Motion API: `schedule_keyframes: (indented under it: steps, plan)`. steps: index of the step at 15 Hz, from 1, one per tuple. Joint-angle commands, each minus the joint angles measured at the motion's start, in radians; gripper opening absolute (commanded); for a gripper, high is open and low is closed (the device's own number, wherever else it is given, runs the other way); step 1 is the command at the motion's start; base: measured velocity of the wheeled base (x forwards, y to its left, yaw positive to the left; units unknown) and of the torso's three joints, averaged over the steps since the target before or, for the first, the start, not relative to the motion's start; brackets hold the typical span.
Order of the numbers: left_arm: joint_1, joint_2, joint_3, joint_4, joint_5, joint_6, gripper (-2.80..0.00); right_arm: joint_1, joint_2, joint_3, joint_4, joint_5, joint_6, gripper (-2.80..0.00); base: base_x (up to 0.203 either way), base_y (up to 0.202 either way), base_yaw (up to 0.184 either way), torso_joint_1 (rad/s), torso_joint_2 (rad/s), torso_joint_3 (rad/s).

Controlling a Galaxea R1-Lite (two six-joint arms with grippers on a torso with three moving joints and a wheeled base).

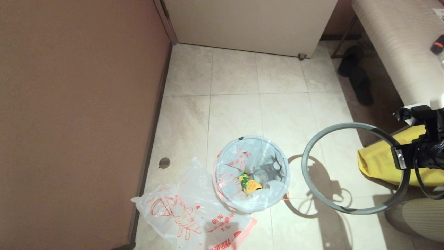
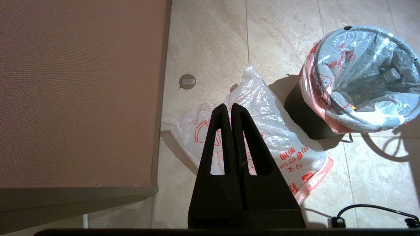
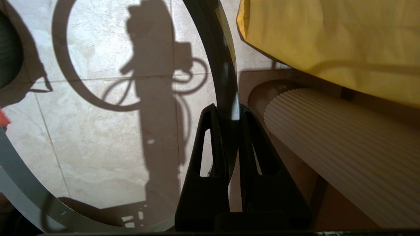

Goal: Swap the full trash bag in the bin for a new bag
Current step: Place the trash can ring on the floor, then place the trash bag on the floor

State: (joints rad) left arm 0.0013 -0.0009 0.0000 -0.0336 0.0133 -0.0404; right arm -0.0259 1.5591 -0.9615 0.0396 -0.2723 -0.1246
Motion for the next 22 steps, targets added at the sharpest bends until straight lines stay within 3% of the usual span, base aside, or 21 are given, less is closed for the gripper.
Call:
schedule_keyframes:
  steps: [1, 7, 10, 11, 16, 18, 22]
  plan:
    - [0.0, 0.001, 0.0, 0.0, 0.001, -0.001, -2.8, -0.084, 0.145, 0.034, -0.122, 0.026, -0.005, -2.8, 0.0, 0.0, 0.0, 0.0, 0.0, 0.0]
    - [0.0, 0.001, 0.0, 0.0, 0.001, -0.001, -2.8, -0.14, 0.492, 0.033, -0.431, 0.056, -0.018, -2.8, 0.0, 0.0, 0.0, 0.0, 0.0, 0.0]
    - [0.0, 0.001, 0.0, -0.001, 0.001, -0.001, -2.8, -0.159, 0.593, 0.008, -0.512, 0.06, -0.032, -2.8, 0.0, 0.0, 0.0, 0.0, 0.0, 0.0]
    - [0.0, 0.001, 0.0, 0.0, 0.001, -0.001, -2.8, -0.171, 0.598, 0.005, -0.516, 0.075, -0.046, 0.0, 0.0, 0.0, 0.0, 0.0, 0.0, 0.0]
    - [0.0, 0.001, 0.0, 0.0, 0.001, -0.001, -2.8, -0.212, 0.563, 0.009, -0.569, 0.1, -0.027, 0.0, 0.0, 0.0, 0.0, 0.0, 0.0, 0.0]
    - [0.0, 0.001, 0.0, -0.001, 0.001, -0.001, -2.8, -0.203, 0.501, 0.057, -0.563, 0.124, 0.098, 0.0, 0.0, 0.0, 0.0, 0.0, 0.0, 0.0]
    - [0.0, 0.001, 0.0, 0.0, 0.001, -0.001, -2.8, -0.099, 0.478, 0.148, -0.56, 0.19, 0.299, 0.0, 0.0, 0.0, 0.0, 0.0, 0.0, 0.0]
